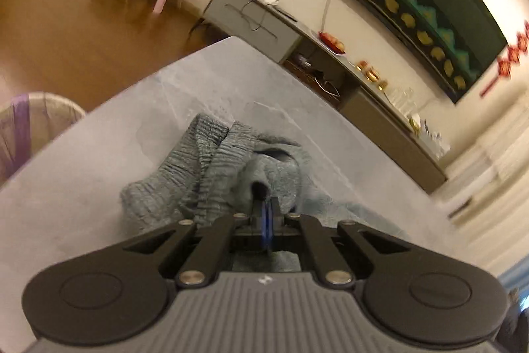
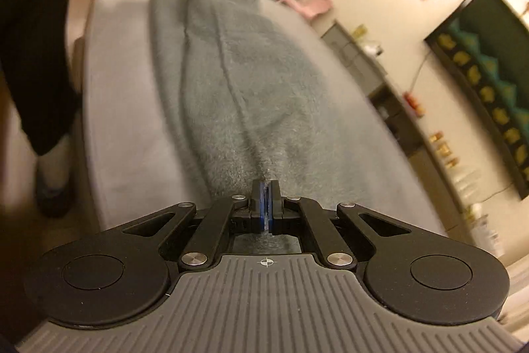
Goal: Fold clothes
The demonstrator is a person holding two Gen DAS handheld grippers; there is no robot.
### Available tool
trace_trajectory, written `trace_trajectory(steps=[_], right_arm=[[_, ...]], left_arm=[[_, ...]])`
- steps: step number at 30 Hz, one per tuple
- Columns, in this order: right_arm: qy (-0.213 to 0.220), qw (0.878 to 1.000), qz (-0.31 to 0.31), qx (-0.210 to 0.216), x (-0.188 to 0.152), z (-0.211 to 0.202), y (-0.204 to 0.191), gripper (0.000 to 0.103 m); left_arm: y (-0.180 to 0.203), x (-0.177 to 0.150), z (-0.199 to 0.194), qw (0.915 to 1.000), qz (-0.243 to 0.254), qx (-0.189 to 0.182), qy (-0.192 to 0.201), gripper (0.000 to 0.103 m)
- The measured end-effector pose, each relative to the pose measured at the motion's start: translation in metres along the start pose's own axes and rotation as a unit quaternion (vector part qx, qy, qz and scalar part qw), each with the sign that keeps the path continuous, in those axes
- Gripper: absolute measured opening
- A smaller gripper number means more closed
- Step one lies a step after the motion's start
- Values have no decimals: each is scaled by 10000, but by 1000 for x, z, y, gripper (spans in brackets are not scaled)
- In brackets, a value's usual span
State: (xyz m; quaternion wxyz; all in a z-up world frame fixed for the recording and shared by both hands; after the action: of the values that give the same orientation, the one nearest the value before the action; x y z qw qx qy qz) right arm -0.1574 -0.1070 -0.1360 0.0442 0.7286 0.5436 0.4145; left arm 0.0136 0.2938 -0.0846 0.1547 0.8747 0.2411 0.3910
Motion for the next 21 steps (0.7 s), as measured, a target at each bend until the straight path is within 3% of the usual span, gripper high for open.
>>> trace_trajectory(steps=[3, 4, 6, 7, 8, 10, 12, 13, 15, 18, 21], right_arm=[[-16, 9998, 200, 81, -6, 1, 6, 0], [8, 9998, 220, 32, -4, 2, 11, 0], [205, 9988, 425, -148, 6, -7, 26, 0], [297, 9979, 542, -207, 9, -16, 32, 0], [298, 9975, 626, -171, 7, -18, 32, 0], [169, 9961, 867, 73, -6, -17, 30, 0], [56, 9934, 1123, 238, -20, -8, 31, 0], [21, 9919, 1239, 278, -25, -2, 34, 0], [75, 9895, 1413, 287, -24, -1, 37, 0], [271, 9838, 1758, 244, -24, -12, 55, 0], [342, 9756, 2155, 245, -31, -18, 70, 0]], left_arm=[[-9, -6, 4, 9996, -188, 45, -201, 1], [-5, 1, 1, 9998, -163, 12, -61, 1], [14, 14, -25, 9970, 5, -537, 552, 1], [18, 11, -32, 9962, 63, -593, 628, 1], [17, 6, -35, 9966, 93, -541, 607, 1], [-3, -6, -19, 9992, -302, -212, 149, 5], [-20, -6, -11, 9973, -725, -100, -87, 18], [-25, -5, -11, 9946, -992, -292, -94, 35], [-30, -8, -11, 9857, -1517, -699, -219, 56], [-23, -12, 5, 9762, -1845, -993, -552, 62], [-11, -15, 29, 9711, -1982, -1012, -865, 66]])
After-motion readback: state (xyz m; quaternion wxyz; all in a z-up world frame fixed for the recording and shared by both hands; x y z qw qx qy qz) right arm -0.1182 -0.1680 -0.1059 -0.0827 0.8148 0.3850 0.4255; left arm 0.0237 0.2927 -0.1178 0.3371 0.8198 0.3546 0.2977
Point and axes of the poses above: each gripper's, at about its wrist camera, not at the fingertips, and z roughly the way its jaws point, y to its right, x to its top, the point moved 7 cm from there along z, roughly the way its jaws point, and after that the axes turned 7 degrees about x, right-handed, at the moved point
